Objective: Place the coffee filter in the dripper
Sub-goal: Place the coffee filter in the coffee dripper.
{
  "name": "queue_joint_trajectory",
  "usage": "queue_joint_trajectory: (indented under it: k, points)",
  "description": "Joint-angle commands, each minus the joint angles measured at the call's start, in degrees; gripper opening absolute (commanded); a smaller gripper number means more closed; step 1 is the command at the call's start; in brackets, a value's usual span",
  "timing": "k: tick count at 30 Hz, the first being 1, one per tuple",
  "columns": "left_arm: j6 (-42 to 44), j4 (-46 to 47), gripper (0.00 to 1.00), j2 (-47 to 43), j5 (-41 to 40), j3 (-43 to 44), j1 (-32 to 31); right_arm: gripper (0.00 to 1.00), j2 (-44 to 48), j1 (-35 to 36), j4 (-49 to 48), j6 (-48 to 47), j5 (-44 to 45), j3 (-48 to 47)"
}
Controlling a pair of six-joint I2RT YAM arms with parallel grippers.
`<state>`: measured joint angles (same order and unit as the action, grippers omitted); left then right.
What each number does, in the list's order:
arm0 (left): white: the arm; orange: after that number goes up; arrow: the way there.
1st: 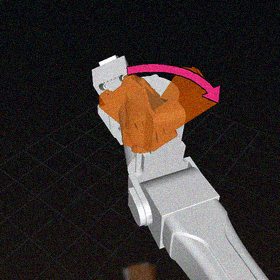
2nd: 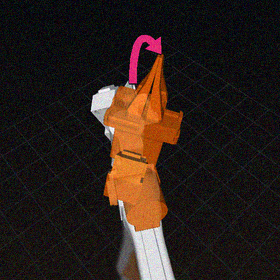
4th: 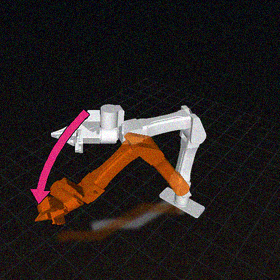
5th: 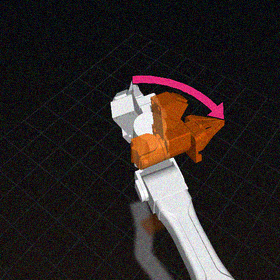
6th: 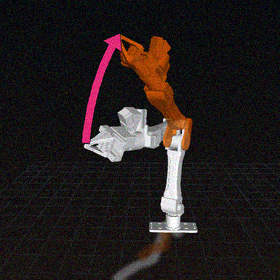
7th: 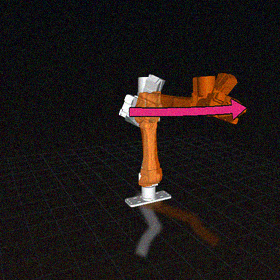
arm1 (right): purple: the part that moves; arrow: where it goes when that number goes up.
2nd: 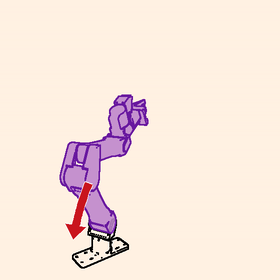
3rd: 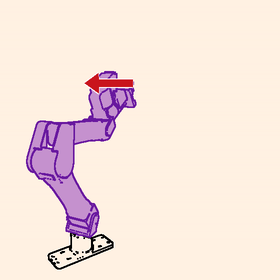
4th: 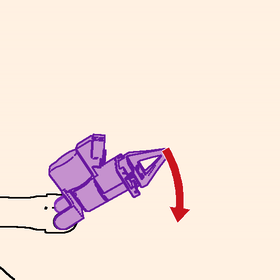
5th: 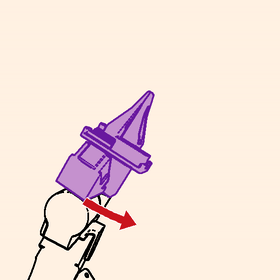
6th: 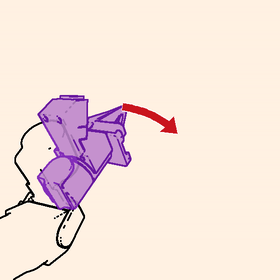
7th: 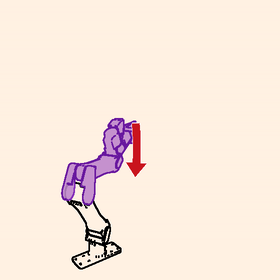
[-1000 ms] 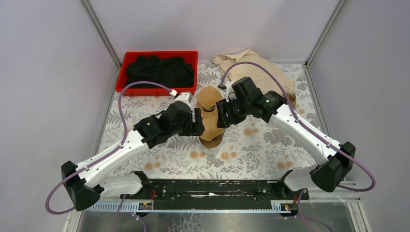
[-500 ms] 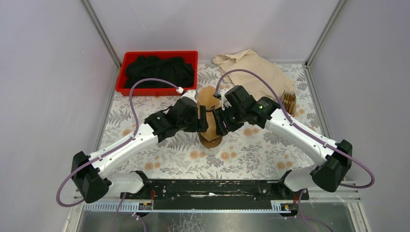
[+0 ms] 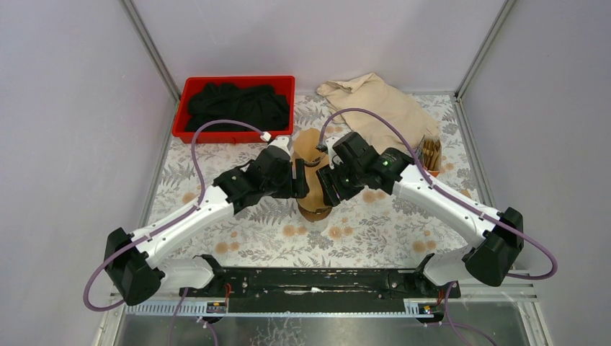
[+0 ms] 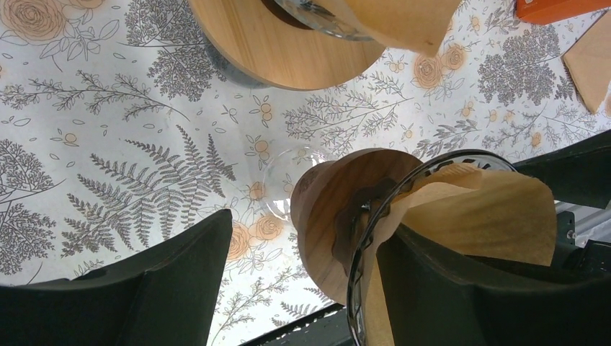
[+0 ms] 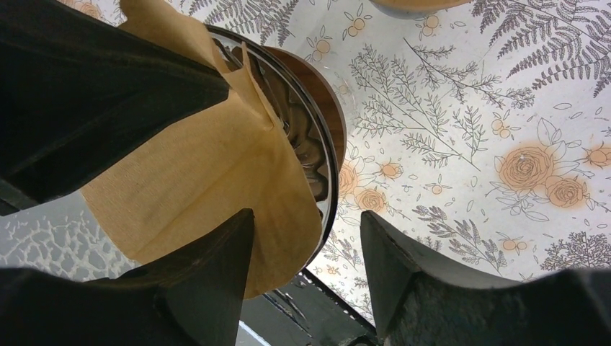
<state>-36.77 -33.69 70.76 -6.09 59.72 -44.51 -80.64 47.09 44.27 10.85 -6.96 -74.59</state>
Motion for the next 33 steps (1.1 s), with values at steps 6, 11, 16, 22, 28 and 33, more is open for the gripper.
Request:
queue_joint_trajectory:
  k: [6, 11, 16, 22, 28, 33]
  points:
    - [-0.33, 2.04, 0.78, -3.4, 0.62, -1.04, 0.75, 0.63, 1.27, 0.63, -0.15, -1.21, 1.09, 0.05]
    - [-0.01, 2.65, 0.8, -4.94, 1.86, -0.76, 0.88, 0.64, 3.12, 0.63, -2.07, -0.53, 0.89, -0.5]
    - [0.21, 3.36, 0.83, -5.87, 3.87, -0.75, 1.04, 0.66, 4.29, 0.63, -3.34, -0.3, 0.81, -0.64]
    - [0.85, 4.19, 0.85, -6.1, 5.36, -0.41, 1.13, 0.68, 4.97, 0.63, -4.9, -0.22, 0.82, -0.53]
    - [2.19, 6.38, 0.88, -3.94, 7.26, 0.47, 1.15, 0.69, 3.65, 0.6, -4.73, 0.04, -0.88, -0.26]
    - [3.06, 7.97, 0.88, -0.12, 7.39, 1.65, 1.22, 0.69, 3.04, 0.59, -4.05, -0.4, -1.85, 0.32]
